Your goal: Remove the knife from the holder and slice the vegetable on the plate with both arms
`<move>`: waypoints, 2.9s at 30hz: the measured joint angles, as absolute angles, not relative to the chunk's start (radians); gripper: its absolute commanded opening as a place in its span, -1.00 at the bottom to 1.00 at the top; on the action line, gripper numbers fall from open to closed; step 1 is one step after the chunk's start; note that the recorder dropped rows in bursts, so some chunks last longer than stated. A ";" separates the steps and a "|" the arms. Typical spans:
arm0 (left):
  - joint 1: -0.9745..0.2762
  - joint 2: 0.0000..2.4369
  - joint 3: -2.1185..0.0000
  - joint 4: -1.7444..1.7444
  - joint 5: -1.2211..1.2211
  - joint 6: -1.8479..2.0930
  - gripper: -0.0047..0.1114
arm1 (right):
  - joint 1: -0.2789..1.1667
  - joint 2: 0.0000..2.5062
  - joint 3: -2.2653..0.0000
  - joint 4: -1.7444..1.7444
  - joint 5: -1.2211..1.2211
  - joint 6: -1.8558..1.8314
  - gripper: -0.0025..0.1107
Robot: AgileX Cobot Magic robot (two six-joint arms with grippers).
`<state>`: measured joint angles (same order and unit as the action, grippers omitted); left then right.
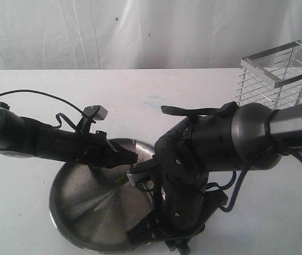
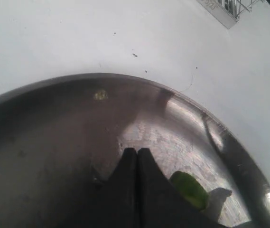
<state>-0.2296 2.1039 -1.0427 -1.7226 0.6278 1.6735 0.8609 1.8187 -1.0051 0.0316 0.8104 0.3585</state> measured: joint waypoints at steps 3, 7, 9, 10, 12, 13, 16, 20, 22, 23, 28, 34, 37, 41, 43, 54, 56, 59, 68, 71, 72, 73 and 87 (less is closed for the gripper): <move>-0.230 2.110 -1.045 -1.721 0.631 1.639 -0.92 | 0.861 1.819 -1.005 0.036 0.817 0.358 -0.96; -0.230 2.112 -1.046 -1.703 0.643 1.606 -0.92 | 0.861 1.819 -1.005 0.036 0.842 0.358 -0.96; -0.230 2.112 -1.038 -1.700 0.649 1.602 -0.92 | 0.861 1.819 -1.005 0.038 0.857 0.358 -0.96; -0.230 2.112 -1.038 -1.698 0.650 1.602 -0.92 | 0.861 1.817 -1.005 0.044 0.869 0.358 -0.96; -0.230 2.112 -1.038 -1.691 0.650 1.602 -0.92 | 0.861 1.807 -1.005 0.066 0.903 0.349 -0.96; -0.230 2.112 -1.038 -1.691 0.650 1.604 -0.92 | 0.861 1.803 -1.005 0.083 0.915 0.339 -0.96; -0.230 2.112 -1.038 -1.685 0.650 1.604 -0.92 | 0.861 1.784 -1.005 0.126 0.939 0.318 -0.96; -0.230 2.103 -1.035 -1.676 0.650 1.604 -0.92 | 0.861 1.776 -1.005 0.140 0.946 0.308 -0.96; -0.230 2.096 -1.032 -1.664 0.644 1.599 -0.92 | 0.861 1.776 -1.005 0.140 0.946 0.307 -0.96; -0.230 2.091 -1.029 -1.660 0.639 1.593 -0.92 | 0.861 1.776 -1.005 0.140 0.943 0.307 -0.96; -0.230 2.052 -1.018 -1.646 0.620 1.574 -0.92 | 0.861 1.776 -1.005 0.142 0.920 0.305 -0.96; -0.230 2.032 -1.018 -1.650 0.708 1.572 -0.92 | 0.861 1.776 -1.005 0.143 0.879 0.304 -0.96; -0.232 2.032 -1.012 -1.654 0.721 1.571 -0.92 | 0.861 1.776 -1.005 0.143 0.845 0.304 -0.96; -0.232 2.032 -1.002 -1.656 0.721 1.571 -0.92 | 0.861 1.776 -1.005 0.143 0.797 0.304 -0.96; -0.232 2.032 -1.003 -1.654 0.716 1.571 -0.92 | 0.861 1.776 -1.005 0.143 0.790 0.304 -0.96; -0.232 2.032 -1.003 -1.646 0.689 1.571 -0.92 | 0.861 1.776 -1.005 0.143 0.783 0.312 -0.96; -0.232 2.032 -1.003 -1.646 0.689 1.571 -0.92 | 0.861 1.776 -1.005 0.142 0.783 0.314 -0.96; -0.232 2.032 -1.003 -1.646 0.687 1.571 -0.92 | 0.861 1.776 -1.005 0.136 0.783 0.314 -0.96; -0.232 2.029 -1.003 -1.594 0.618 1.571 -0.92 | 0.861 1.776 -1.005 0.106 0.784 0.345 -0.96; -0.232 2.029 -1.003 -1.594 0.618 1.571 -0.92 | 0.861 1.776 -1.005 0.095 0.784 0.354 -0.96; -0.232 2.029 -1.003 -1.591 0.618 1.571 -0.92 | 0.861 1.776 -1.005 0.095 0.784 0.356 -0.96; -0.232 2.029 -0.999 -1.591 0.611 1.571 -0.92 | 0.861 1.776 -1.005 0.095 0.784 0.356 -0.96; -0.232 2.023 -0.968 -1.707 0.570 1.635 -0.92 | 0.861 1.776 -1.005 0.091 0.777 0.356 -0.96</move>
